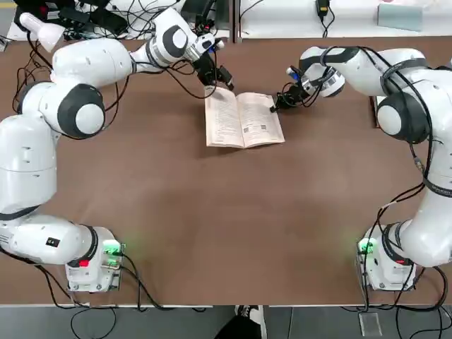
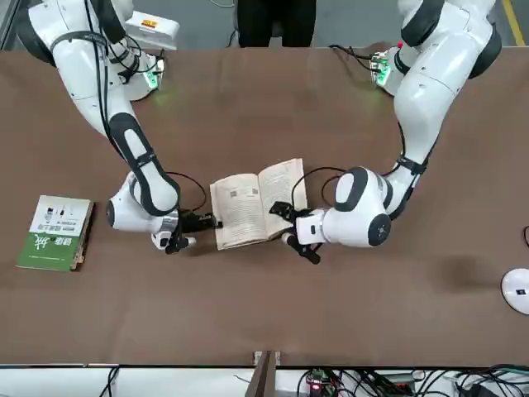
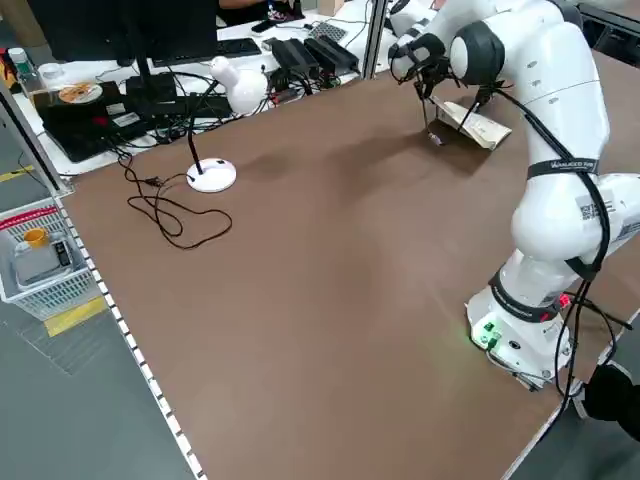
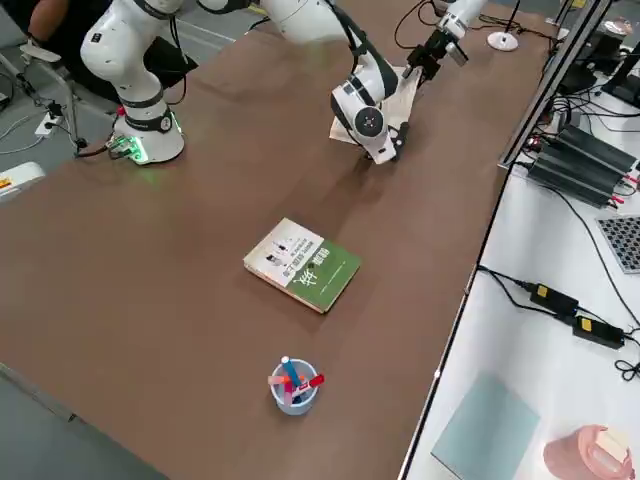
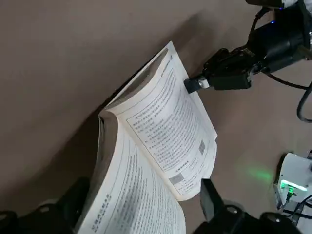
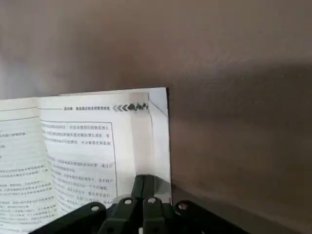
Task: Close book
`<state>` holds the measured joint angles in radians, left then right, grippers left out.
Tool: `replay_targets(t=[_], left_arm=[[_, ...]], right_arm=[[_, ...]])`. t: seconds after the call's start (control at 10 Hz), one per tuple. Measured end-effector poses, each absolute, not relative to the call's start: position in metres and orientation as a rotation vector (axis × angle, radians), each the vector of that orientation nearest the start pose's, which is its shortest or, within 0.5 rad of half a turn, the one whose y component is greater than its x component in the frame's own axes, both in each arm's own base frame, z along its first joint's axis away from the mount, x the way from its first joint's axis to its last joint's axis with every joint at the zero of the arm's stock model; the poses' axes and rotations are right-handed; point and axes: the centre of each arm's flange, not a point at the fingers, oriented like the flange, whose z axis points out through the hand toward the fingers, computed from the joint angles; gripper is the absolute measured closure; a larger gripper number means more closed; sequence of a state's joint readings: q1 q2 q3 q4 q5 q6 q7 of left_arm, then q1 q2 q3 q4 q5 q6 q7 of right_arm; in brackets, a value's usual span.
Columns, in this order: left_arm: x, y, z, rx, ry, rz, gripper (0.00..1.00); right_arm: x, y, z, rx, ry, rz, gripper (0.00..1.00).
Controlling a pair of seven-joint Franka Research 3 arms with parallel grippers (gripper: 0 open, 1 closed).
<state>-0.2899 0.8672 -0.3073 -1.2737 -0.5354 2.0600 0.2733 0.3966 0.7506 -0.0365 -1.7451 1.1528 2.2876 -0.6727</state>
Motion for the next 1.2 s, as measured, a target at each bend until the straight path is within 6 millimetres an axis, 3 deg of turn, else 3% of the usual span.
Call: replay_targets(t=[0.7, 1.2], left_arm=[[0.634, -0.393, 0.253, 2.414, -0.654, -0.233, 0.01], [0.634, -0.390, 0.266, 2.400, -0.677, -0.270, 0.01]], right_arm=[[0.598, 0.249, 0.136, -2.378, -0.182, 0.068, 0.99], [0.599, 0.247, 0.135, -2.383, -0.179, 0.062, 0.99]])
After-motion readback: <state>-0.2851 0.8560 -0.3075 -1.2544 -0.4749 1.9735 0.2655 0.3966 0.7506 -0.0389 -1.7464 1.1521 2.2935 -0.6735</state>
